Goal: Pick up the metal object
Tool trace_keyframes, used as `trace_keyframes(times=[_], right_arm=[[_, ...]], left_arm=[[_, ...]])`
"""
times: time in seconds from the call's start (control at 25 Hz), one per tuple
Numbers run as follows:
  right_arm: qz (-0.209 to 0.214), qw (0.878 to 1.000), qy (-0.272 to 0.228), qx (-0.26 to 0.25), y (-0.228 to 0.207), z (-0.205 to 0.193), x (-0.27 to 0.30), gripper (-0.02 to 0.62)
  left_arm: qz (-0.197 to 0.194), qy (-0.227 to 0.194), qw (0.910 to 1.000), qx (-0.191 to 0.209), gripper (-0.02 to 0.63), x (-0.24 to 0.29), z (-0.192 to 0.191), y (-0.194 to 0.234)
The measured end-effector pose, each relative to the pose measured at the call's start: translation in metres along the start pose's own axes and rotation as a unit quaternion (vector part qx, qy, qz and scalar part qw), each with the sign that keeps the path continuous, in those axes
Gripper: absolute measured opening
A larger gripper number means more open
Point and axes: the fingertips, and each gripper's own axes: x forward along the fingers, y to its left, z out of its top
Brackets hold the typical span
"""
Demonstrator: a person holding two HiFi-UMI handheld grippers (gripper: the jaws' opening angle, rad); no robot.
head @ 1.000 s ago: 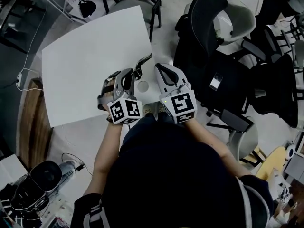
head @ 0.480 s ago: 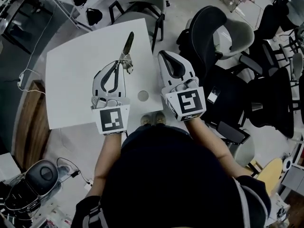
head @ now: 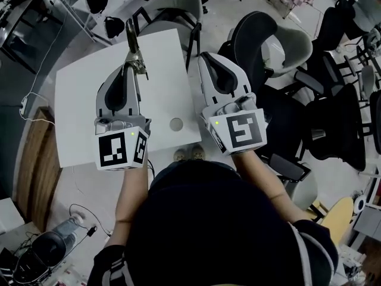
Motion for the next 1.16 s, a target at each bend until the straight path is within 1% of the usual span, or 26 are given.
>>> trace_keyframes(times=[0.16,0.24,0.44,1.16], right_arm=[[-0.005,1.000,-0.002,-0.008,-0.002,-0.001,-0.002,0.027],[-0.003,1.000,0.001,-0.008,-0.001,-0.003,-0.002,0.026],[-0.003,1.000,0.022,0.015,-0.001,-0.012,-0.003,0.026],[0.007,1.000,0.019,0.014,-0.010,-0.010,-0.015,0.026]], left_arm=[[-0.003,0.000,0.9998,0.017,0.024,-0.001,-0.002,-0.006],[-0.005,0.002,0.9998,0.016,0.024,-0.002,-0.004,-0.008],[-0.005,0.002,0.9999,0.012,0.024,-0.003,-0.005,-0.006],[-0.003,-0.003,0.9999,0.013,0.024,-0.006,0.002,-0.023]])
